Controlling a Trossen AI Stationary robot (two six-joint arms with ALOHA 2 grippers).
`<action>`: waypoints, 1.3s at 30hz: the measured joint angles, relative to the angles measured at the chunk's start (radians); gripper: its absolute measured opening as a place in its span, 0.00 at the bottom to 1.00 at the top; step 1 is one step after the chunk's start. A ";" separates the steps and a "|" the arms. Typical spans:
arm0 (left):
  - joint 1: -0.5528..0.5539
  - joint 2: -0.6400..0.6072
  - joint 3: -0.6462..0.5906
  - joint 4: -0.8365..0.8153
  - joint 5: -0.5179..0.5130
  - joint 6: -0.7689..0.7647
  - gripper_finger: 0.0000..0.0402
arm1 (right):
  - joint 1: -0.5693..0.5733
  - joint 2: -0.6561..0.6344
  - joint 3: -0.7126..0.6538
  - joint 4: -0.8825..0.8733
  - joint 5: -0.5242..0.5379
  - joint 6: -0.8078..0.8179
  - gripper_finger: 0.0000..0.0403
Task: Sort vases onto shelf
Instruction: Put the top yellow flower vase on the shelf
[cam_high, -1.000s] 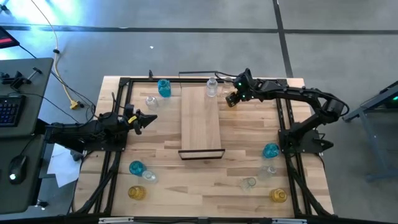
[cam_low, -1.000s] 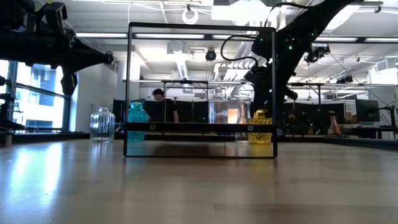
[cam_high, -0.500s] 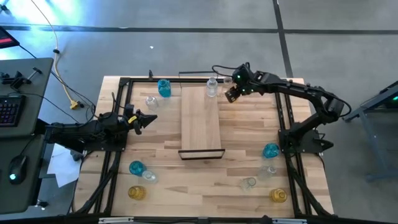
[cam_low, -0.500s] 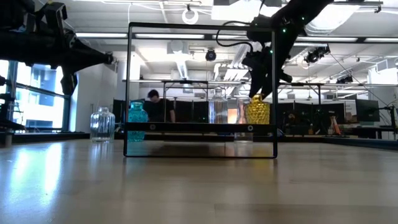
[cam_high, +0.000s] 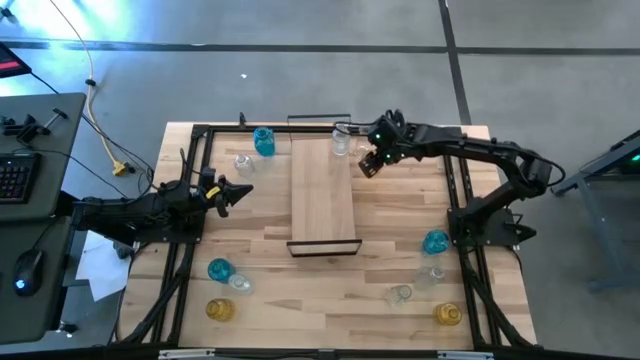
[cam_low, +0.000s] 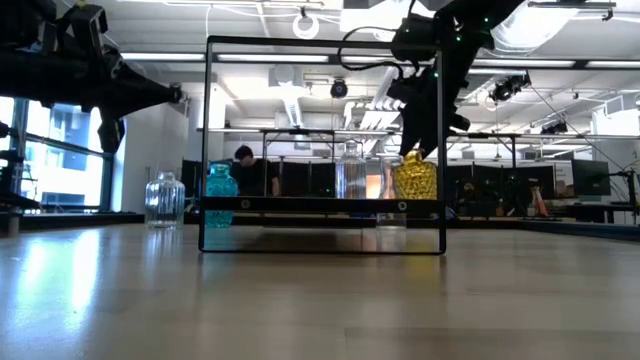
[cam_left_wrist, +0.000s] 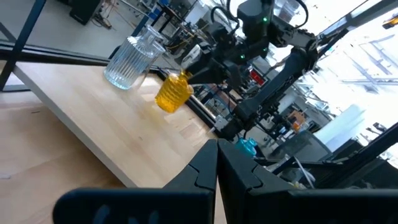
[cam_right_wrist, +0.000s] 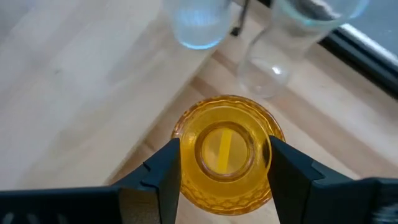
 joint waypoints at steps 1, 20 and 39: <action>0.000 0.000 0.000 0.000 0.000 0.000 0.00 | 0.006 0.000 0.000 0.005 -0.003 0.005 0.40; 0.000 0.000 0.000 0.000 0.000 0.018 0.00 | 0.071 0.000 0.000 0.135 -0.046 0.087 0.40; 0.000 0.000 0.000 0.000 0.000 0.018 0.00 | 0.110 0.000 0.000 0.242 -0.084 0.084 0.40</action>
